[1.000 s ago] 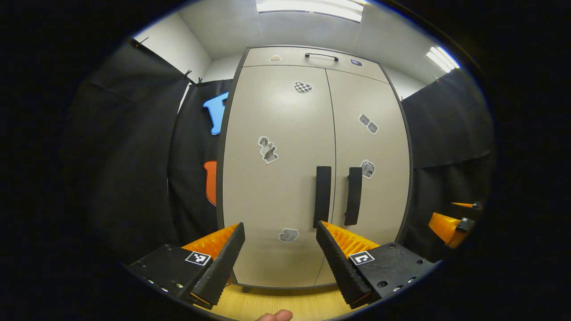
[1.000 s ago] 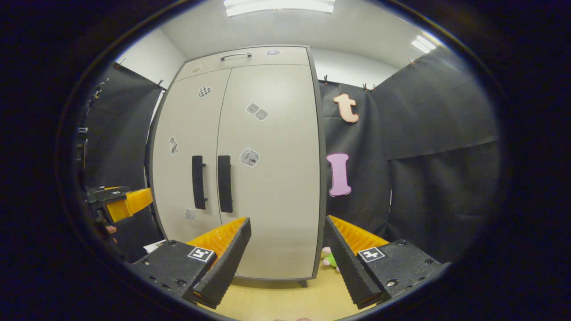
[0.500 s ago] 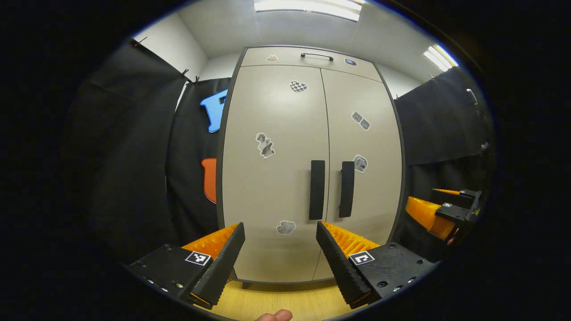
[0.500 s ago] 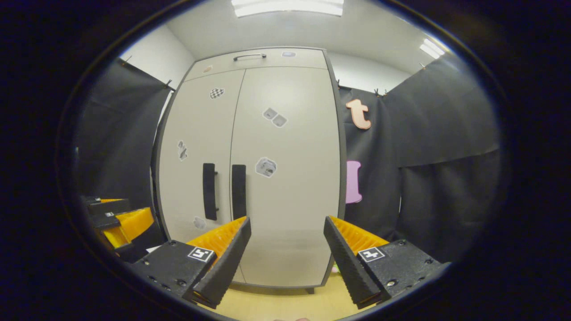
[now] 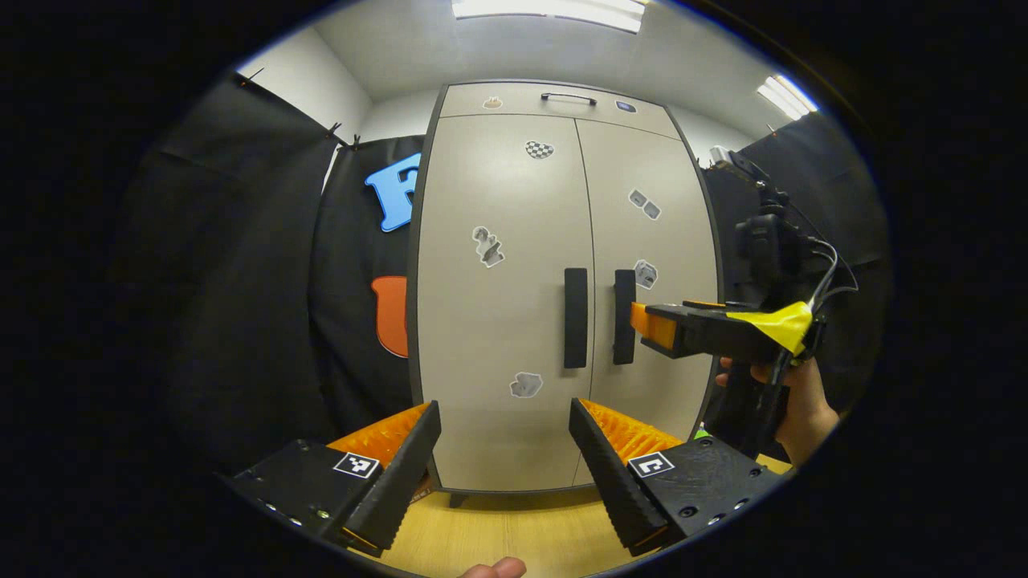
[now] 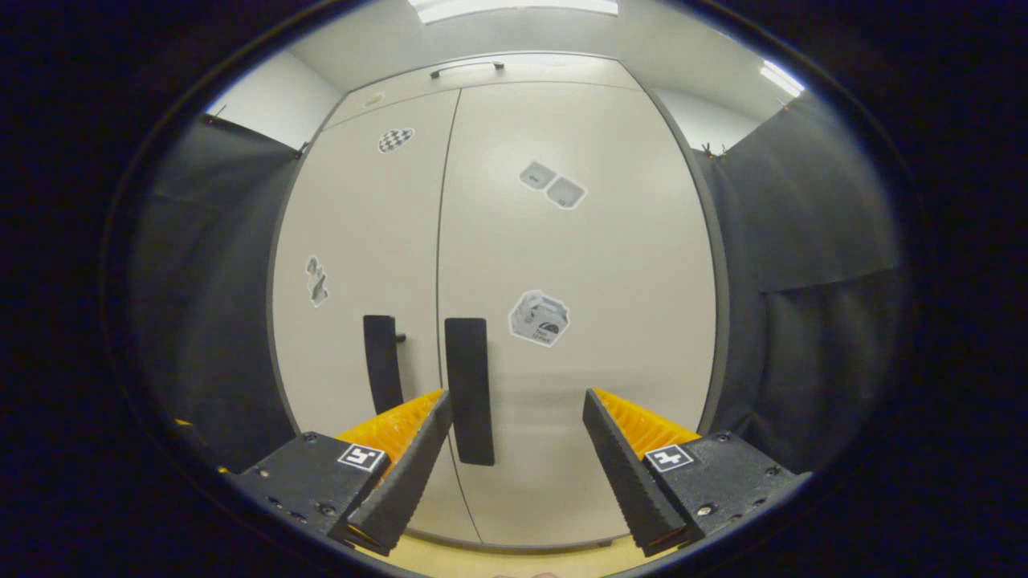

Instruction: Open the right door of the double-door shoe cabinet with the right hand, and open the left door with the left hand.

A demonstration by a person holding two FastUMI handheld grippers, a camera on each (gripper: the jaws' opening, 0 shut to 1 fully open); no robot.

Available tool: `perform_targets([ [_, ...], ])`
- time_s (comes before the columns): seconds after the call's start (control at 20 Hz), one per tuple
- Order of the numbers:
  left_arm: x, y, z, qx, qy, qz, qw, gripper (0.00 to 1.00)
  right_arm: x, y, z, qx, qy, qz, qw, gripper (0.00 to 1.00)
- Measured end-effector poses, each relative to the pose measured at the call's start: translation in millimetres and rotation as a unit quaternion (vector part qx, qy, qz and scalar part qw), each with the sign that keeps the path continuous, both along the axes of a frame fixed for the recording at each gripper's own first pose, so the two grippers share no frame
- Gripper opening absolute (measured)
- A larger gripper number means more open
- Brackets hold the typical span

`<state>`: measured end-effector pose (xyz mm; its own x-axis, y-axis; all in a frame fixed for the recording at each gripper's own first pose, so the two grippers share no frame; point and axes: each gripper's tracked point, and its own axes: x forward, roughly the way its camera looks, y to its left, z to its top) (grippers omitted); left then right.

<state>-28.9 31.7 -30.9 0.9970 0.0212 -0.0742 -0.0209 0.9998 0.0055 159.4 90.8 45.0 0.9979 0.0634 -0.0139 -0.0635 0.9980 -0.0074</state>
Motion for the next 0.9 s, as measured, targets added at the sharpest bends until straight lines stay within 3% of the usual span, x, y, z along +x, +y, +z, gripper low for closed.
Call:
perform_targets([
  [0.15, -2, 2, -5, -0.008, 0.003, -0.001, 1.0, 0.97, 13, 16, -1, 0.01, 0.004, 0.023, 1.0, 1.0],
  [0.3, -1, 5, -10, -0.01, 0.011, 0.001, 1.0, 0.97, 27, 14, -5, -0.016, 0.008, -0.002, 1.0, 0.98],
  [0.5, 2, 8, -10, -0.013, 0.01, 0.002, 1.0, 0.97, 39, 17, -23, -0.008, 0.04, -0.003, 0.999, 0.98],
  [0.9, 7, 10, -12, -0.021, 0.013, 0.005, 1.0, 0.97, 41, 13, -23, -0.025, 0.033, -0.022, 0.999, 0.95],
])
